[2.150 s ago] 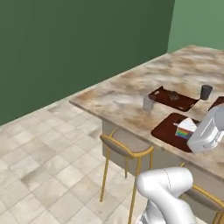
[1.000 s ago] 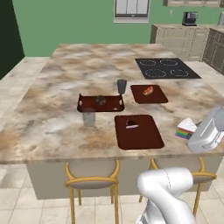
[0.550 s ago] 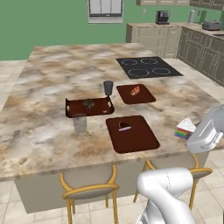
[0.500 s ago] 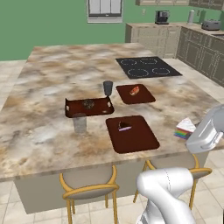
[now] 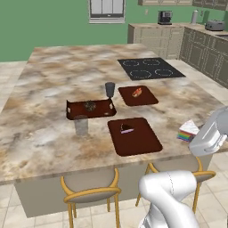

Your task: Take the cakes from the fridge and place them on the empty tray on the dining counter.

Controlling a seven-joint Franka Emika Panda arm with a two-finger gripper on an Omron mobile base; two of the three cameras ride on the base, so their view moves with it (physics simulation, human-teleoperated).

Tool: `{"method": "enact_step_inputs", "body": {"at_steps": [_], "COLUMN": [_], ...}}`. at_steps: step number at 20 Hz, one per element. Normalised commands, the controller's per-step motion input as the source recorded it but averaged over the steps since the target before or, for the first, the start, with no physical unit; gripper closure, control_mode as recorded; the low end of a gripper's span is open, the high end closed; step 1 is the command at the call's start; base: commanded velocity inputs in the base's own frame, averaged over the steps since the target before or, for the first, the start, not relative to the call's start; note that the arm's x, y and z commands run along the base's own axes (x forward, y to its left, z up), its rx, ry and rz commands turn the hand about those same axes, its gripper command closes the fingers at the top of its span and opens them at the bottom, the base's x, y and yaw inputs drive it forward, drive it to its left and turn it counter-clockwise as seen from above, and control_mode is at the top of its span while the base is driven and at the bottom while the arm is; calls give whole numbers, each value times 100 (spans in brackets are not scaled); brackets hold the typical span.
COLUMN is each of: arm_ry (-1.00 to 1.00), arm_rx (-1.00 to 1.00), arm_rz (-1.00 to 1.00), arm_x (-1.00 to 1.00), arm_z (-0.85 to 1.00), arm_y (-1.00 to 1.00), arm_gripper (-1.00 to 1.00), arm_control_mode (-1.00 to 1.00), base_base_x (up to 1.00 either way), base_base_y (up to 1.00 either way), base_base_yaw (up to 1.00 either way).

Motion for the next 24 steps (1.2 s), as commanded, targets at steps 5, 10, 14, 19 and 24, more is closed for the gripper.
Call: {"method": "enact_step_inputs", "body": {"at_steps": [5,10,14,19,24], "arm_ry": [0,0,0,0,4], "arm_rx": [0,0,0,0,-2], "arm_rz": [0,1,8,11,20], "arm_x": [30,97,85,52,17], "arm_z": [-6,-24,-33,-40,-43], "arm_y": [0,-1,-2,0,0], "arm_gripper": [100,100,100,100,100], "arm_control_mode": [-100,-100,-100,-100,-100], "base_base_x": [35,0,0,0,0], "base_base_y": [0,0,0,0,0], "base_base_yaw": [0,0,0,0,0]}}
